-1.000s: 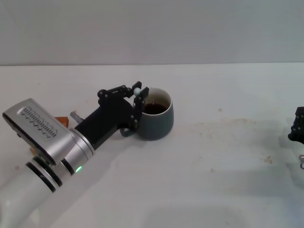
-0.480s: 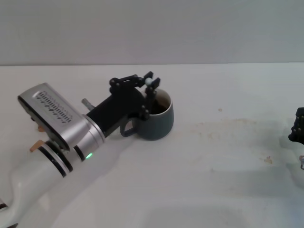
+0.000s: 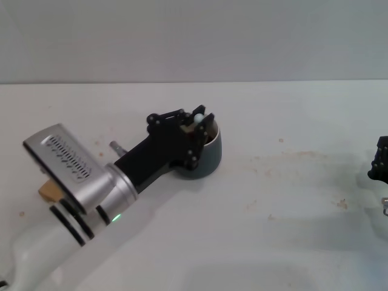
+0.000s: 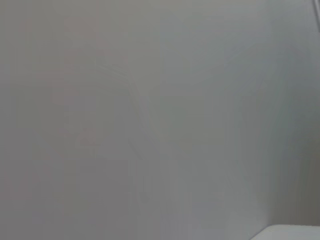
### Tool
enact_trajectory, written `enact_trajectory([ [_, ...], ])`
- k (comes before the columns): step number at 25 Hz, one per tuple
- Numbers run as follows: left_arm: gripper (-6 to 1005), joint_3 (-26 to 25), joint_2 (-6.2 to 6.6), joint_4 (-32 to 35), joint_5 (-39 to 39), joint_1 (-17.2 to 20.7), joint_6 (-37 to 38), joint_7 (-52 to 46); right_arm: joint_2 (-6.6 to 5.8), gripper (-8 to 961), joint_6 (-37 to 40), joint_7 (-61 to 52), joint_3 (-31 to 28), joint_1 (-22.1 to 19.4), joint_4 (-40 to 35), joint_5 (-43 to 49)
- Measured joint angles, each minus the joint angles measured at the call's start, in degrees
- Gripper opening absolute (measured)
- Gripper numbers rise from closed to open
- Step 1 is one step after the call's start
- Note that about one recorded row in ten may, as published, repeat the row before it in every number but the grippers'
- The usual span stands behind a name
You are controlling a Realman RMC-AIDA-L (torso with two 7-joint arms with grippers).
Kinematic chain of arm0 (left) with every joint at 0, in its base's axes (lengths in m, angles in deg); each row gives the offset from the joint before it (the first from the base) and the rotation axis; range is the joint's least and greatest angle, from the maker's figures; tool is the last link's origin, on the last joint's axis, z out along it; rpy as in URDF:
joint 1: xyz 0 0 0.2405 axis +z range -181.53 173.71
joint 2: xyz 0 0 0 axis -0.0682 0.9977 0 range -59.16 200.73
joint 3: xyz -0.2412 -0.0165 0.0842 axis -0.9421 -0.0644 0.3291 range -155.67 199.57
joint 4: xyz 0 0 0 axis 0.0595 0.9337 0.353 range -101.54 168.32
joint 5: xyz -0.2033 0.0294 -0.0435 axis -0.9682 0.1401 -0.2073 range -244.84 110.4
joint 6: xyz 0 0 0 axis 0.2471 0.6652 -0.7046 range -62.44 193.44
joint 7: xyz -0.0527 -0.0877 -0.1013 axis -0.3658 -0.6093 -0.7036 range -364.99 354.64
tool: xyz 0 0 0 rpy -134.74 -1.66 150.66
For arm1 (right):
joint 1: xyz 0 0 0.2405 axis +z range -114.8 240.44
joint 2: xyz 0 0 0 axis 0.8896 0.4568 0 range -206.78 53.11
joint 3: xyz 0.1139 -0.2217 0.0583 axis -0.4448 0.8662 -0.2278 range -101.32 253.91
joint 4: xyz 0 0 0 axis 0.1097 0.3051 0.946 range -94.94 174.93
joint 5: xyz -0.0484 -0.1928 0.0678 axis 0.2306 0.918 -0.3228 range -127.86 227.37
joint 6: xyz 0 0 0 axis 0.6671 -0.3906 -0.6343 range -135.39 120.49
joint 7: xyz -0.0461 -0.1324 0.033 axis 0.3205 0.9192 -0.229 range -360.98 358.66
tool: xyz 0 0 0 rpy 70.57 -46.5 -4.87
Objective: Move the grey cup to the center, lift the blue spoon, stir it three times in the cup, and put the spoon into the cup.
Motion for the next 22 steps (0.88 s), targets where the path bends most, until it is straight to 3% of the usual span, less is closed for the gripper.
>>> enact_trajectory([
  [8,164,-2.73,0.25,1.78,0.0,1.71,0.35,0.07,0.0,-2,0.02,0.0,0.0,-0.02,0.28,0.03],
  [22,170,-4.1,-0.15,4.88,0.0,-3.33,-0.1,-0.26,0.0,-2,0.02,0.0,0.18,-0.2,0.71,0.77],
])
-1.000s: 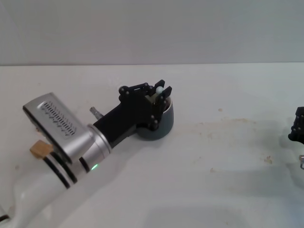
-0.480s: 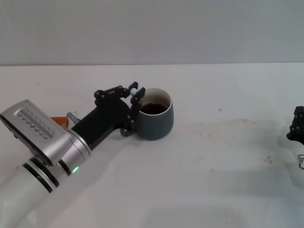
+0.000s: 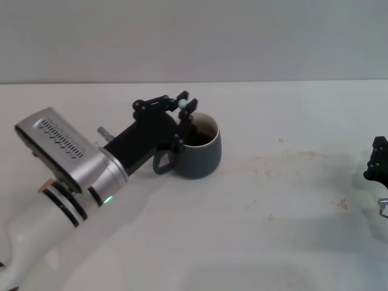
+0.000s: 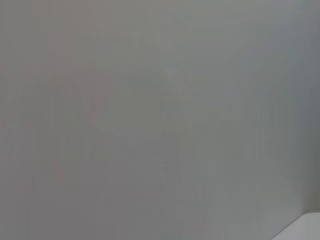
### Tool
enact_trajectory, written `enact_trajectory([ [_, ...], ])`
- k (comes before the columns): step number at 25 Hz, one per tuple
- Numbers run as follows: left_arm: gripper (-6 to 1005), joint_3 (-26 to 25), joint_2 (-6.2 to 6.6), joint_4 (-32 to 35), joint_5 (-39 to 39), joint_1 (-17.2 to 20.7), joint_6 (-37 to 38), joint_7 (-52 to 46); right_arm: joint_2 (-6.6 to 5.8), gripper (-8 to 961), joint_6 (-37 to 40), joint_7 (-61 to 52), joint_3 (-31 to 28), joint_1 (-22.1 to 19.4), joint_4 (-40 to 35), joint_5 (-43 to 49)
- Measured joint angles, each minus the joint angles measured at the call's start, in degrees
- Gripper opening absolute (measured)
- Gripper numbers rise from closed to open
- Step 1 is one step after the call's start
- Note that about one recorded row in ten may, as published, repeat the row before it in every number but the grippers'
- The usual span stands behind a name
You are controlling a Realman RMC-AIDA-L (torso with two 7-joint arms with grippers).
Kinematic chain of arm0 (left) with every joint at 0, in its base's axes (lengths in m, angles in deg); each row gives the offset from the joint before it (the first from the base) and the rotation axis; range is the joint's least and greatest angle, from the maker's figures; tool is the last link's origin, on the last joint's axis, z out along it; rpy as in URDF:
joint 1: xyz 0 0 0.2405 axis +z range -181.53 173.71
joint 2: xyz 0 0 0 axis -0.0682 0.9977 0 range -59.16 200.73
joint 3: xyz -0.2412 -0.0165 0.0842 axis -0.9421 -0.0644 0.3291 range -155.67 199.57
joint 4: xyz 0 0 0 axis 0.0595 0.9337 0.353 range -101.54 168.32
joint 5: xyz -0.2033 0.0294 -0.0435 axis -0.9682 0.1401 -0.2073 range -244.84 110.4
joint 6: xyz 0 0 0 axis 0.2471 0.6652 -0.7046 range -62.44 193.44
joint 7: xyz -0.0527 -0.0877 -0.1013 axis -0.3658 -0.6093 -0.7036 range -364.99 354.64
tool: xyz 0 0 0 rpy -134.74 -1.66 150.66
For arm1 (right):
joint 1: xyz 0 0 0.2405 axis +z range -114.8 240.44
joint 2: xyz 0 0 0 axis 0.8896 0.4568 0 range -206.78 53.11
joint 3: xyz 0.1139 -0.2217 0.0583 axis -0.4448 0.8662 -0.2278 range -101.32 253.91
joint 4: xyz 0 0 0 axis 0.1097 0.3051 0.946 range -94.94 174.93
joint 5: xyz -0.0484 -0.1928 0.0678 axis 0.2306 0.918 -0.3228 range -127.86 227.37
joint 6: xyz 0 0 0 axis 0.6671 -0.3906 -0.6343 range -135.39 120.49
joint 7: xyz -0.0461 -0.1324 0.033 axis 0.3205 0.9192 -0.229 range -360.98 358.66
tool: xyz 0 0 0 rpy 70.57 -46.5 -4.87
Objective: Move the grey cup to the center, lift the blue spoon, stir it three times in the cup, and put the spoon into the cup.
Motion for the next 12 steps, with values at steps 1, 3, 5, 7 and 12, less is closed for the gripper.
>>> enact_trajectory([
  [1,170,0.45,-0.06,-0.15,-0.01,-0.35,-0.01,-0.1,0.0,-2,0.0,0.0,0.0,0.0,0.0,0.01],
  [3,171,1.35,-0.14,-0.59,0.0,-0.73,-0.07,-0.19,0.0,-2,0.0,0.0,0.0,0.0,0.0,0.03],
  [5,172,2.77,-0.2,-1.32,0.0,-0.89,-0.16,-0.24,0.0,-2,-0.01,0.0,0.0,0.0,0.0,0.03],
  [7,173,4.05,-0.2,-2.24,0.0,-0.58,-0.2,-0.25,0.0,-2,-0.01,0.0,0.0,-0.07,0.0,0.03],
  [12,175,5.59,0.04,-4.82,-0.01,2.15,-0.22,0.22,0.02,-2,-0.01,0.0,0.0,-0.24,0.11,0.03],
])
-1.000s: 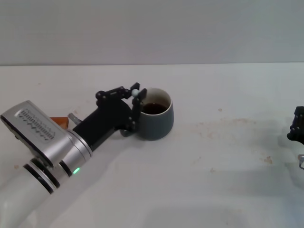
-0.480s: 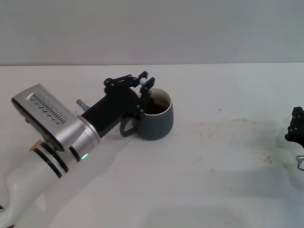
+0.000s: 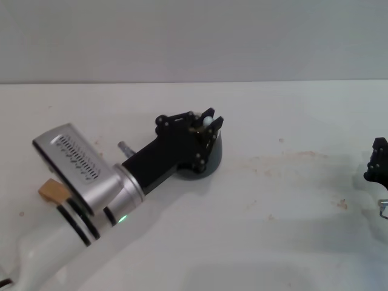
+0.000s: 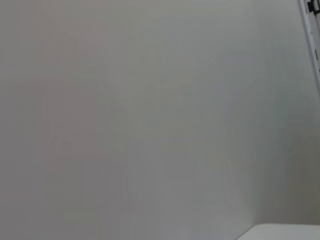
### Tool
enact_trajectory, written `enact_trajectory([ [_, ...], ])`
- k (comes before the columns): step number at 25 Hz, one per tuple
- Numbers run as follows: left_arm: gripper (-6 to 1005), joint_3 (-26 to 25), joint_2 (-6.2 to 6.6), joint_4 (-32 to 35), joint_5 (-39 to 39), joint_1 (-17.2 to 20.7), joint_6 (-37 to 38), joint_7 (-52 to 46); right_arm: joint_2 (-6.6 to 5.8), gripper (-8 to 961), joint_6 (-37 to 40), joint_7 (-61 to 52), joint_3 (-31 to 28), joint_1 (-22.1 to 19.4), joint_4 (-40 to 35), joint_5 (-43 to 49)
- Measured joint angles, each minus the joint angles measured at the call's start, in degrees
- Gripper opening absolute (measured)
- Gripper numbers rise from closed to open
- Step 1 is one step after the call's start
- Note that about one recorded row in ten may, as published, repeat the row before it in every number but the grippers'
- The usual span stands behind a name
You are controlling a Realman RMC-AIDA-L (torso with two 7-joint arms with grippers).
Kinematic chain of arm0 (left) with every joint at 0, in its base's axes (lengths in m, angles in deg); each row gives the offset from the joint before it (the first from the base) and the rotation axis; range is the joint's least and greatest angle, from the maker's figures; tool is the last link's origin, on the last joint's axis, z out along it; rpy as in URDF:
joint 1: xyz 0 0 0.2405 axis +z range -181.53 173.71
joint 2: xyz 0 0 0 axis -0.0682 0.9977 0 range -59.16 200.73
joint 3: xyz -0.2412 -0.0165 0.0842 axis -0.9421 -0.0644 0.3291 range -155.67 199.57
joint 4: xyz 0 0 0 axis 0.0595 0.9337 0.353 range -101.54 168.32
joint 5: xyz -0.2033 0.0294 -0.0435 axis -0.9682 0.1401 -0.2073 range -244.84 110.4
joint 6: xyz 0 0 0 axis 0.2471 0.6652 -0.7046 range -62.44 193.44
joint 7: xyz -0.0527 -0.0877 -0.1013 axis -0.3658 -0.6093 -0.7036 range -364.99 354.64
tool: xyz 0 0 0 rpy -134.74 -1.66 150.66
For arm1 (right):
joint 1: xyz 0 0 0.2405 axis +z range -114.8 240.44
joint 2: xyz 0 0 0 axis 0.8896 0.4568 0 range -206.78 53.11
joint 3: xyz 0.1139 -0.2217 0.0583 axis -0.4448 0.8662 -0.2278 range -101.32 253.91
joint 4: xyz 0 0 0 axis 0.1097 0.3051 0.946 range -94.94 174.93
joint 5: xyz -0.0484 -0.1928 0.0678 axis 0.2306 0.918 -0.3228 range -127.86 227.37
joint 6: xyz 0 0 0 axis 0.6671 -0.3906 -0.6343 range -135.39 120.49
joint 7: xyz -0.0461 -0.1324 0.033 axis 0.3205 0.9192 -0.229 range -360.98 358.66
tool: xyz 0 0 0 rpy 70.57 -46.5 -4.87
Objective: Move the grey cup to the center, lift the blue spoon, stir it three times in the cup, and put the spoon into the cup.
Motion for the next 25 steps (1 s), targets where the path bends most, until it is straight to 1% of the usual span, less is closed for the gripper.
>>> enact_trajectory([
  [4,176,-0.74,0.27,-0.03,0.01,2.4,0.25,0.03,0.03,-2,0.0,0.0,0.0,-0.02,0.07,0.0],
  [9,179,-3.17,0.51,1.03,0.0,3.15,0.37,0.05,0.06,-2,0.0,0.0,0.45,0.01,0.18,0.0],
  [11,179,-3.95,0.55,1.69,0.01,2.74,0.2,0.06,0.06,-2,0.0,0.0,0.52,0.07,0.24,0.0],
  [17,182,-5.15,0.23,5.01,-0.1,-0.86,-0.34,0.09,0.07,-2,0.0,0.0,0.53,0.13,0.38,-0.01],
  [20,183,-5.18,0.08,5.31,-0.2,-2.18,-0.75,0.14,0.07,-2,0.0,0.0,0.53,0.05,0.43,-0.01],
  [25,185,-5.57,-0.03,5.17,-0.25,-2.85,-1.61,-0.06,0.07,-2,0.0,0.0,0.52,0.01,0.5,-0.01],
])
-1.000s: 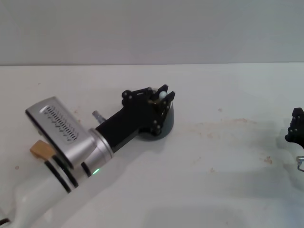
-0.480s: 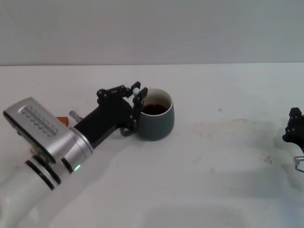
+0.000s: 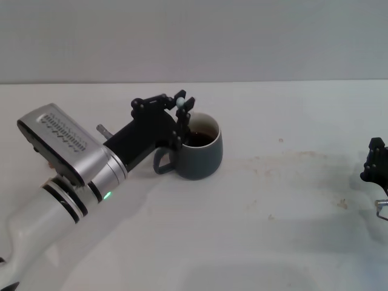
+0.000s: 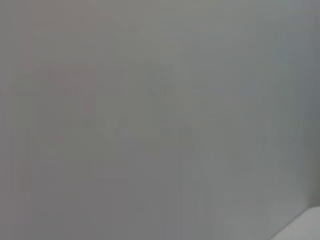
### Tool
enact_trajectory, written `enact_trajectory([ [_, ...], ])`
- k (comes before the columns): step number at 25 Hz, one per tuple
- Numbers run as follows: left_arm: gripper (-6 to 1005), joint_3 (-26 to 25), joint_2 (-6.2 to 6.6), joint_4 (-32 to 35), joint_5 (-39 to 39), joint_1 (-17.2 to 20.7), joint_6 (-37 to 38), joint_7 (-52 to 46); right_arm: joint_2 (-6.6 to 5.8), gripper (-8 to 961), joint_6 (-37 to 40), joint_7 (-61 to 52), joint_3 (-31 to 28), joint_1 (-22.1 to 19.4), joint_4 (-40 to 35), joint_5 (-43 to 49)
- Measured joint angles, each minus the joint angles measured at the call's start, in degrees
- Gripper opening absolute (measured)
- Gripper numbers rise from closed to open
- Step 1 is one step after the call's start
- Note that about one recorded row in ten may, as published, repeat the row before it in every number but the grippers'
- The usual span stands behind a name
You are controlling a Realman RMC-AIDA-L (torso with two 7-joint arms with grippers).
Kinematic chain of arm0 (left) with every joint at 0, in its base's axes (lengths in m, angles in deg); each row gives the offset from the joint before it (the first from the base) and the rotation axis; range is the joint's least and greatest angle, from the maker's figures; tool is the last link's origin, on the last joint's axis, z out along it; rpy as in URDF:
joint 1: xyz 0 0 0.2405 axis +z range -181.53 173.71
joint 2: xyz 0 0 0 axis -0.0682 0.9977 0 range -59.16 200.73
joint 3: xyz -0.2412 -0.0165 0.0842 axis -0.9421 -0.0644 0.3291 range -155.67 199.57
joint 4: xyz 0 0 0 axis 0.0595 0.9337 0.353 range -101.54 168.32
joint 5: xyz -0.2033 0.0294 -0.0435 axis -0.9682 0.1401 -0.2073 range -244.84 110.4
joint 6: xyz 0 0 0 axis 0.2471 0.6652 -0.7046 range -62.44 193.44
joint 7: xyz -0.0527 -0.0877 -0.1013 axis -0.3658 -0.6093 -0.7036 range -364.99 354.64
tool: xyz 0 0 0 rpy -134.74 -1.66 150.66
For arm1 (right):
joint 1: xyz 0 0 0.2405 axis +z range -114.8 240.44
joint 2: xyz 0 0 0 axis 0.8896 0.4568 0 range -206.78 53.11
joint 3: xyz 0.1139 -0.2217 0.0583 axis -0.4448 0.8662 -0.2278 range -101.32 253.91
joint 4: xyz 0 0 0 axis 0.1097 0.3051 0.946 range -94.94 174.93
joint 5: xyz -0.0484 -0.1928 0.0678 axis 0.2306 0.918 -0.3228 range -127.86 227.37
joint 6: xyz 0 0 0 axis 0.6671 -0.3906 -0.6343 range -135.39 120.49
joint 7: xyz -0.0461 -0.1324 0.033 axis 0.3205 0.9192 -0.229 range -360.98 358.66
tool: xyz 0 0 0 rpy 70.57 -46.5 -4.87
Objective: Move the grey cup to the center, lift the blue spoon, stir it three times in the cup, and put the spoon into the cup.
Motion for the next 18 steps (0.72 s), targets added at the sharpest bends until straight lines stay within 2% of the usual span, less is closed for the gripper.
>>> enact_trajectory([
  [6,188,-2.73,-0.13,-0.73,-0.1,0.7,-0.68,-0.5,-0.04,-2,0.01,0.0,0.0,-0.01,0.02,0.0],
  [9,189,-4.61,-0.19,-2.26,-0.19,2.5,-0.39,-0.91,-0.07,-2,0.11,0.0,0.0,0.08,0.01,0.0],
  [16,493,-6.43,0.05,-5.31,-0.2,6.56,2.25,-1.48,-0.09,-2,2.96,0.0,0.04,-1.04,0.01,0.02],
  [17,539,-7.24,0.09,-5.92,-0.19,8.16,3.41,-1.51,-0.09,-2,4.47,0.01,0.12,-1.74,0.01,0.13],
  [18,586,-10.45,0.2,-6.87,-0.2,13.05,5.0,-1.96,-0.1,-2,5.72,0.01,0.21,-2.24,0.0,0.37],
])
